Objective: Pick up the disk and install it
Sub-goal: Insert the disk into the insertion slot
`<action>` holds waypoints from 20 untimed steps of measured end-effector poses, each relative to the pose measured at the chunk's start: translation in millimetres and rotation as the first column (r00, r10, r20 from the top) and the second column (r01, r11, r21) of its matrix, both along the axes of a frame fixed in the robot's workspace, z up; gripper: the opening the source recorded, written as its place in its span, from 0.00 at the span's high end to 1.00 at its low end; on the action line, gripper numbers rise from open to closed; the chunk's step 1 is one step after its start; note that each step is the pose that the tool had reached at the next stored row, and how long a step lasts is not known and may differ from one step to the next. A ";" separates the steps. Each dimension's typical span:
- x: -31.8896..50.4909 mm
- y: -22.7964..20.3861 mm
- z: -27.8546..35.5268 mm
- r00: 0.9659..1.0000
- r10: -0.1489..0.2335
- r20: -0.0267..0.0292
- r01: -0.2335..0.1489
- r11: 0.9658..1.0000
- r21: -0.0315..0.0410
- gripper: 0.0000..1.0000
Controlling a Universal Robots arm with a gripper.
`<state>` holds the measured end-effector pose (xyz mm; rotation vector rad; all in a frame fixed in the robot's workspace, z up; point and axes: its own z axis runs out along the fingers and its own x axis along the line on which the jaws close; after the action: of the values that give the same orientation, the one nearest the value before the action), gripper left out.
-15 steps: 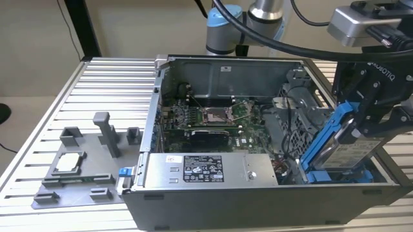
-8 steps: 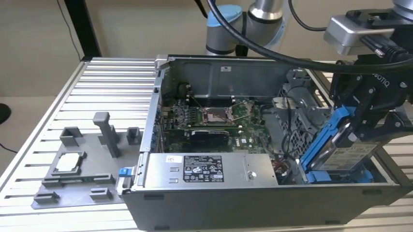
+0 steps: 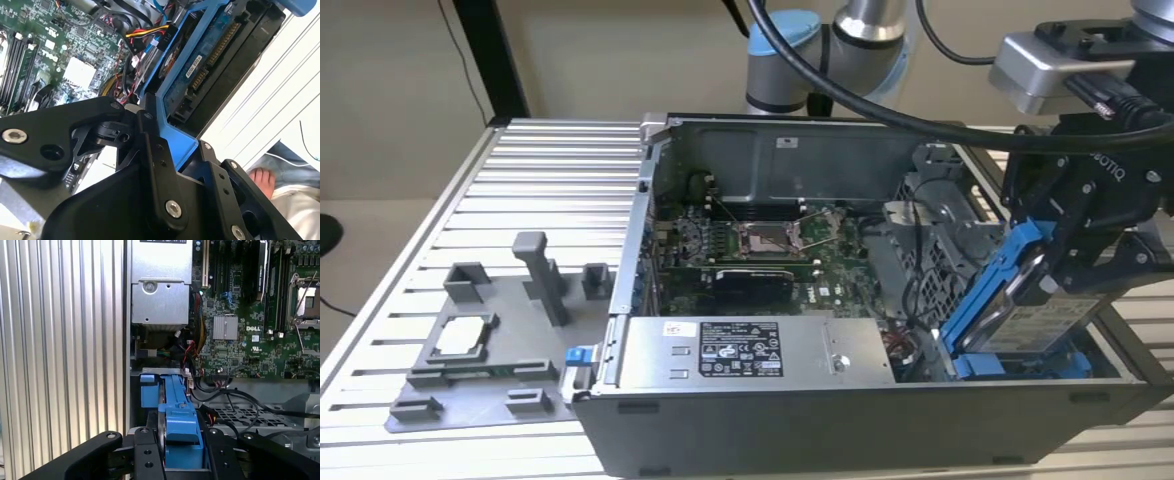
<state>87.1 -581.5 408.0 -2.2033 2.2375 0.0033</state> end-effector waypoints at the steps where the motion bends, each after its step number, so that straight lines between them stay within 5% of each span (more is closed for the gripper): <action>1: 0.0 0.0 -0.1 1.000 0.000 0.000 0.000 1.000 0.000 1.00; 15: -0.3 0.0 -2.4 1.000 0.000 0.004 0.000 1.000 0.000 1.00; 16: -0.3 0.0 -2.3 1.000 0.000 0.004 0.000 1.000 0.000 0.00; 20: -0.4 0.0 -2.6 1.000 0.000 0.004 0.000 1.000 0.000 0.00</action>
<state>86.7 -581.5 405.4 -2.2011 2.2355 -0.0006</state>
